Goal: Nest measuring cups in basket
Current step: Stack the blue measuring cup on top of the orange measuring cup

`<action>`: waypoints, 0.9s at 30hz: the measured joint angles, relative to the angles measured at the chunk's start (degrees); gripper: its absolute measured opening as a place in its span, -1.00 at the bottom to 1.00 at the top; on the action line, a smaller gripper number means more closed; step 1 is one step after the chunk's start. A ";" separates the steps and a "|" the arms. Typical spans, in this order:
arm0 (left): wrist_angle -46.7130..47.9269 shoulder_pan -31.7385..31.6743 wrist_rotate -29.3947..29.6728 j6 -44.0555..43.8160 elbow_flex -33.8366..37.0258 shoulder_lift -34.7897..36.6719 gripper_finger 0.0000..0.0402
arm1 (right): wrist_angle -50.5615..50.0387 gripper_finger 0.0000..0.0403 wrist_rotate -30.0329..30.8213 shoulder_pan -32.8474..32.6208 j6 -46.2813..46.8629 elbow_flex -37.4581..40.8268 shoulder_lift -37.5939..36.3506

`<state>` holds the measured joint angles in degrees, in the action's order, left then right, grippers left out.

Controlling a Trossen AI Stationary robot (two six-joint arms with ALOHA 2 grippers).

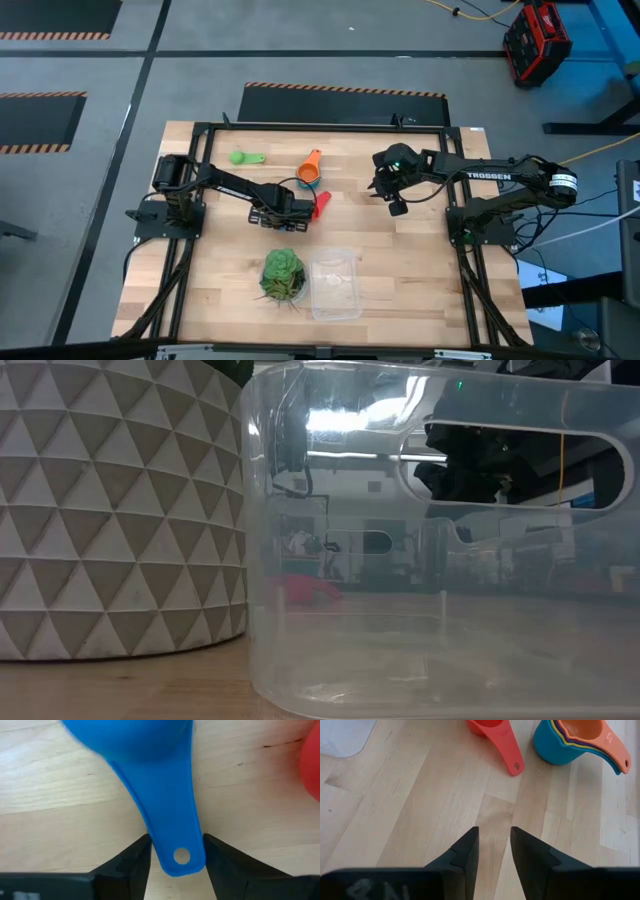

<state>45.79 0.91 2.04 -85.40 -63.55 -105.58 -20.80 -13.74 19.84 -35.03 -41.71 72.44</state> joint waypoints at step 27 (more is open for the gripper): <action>2.54 -0.02 0.36 0.43 0.13 2.75 -0.33 | 0.42 -0.42 0.00 -0.02 0.00 0.00 0.00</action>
<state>48.33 0.89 2.40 -84.97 -63.42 -102.83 -20.38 -13.74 19.81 -35.03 -41.71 72.44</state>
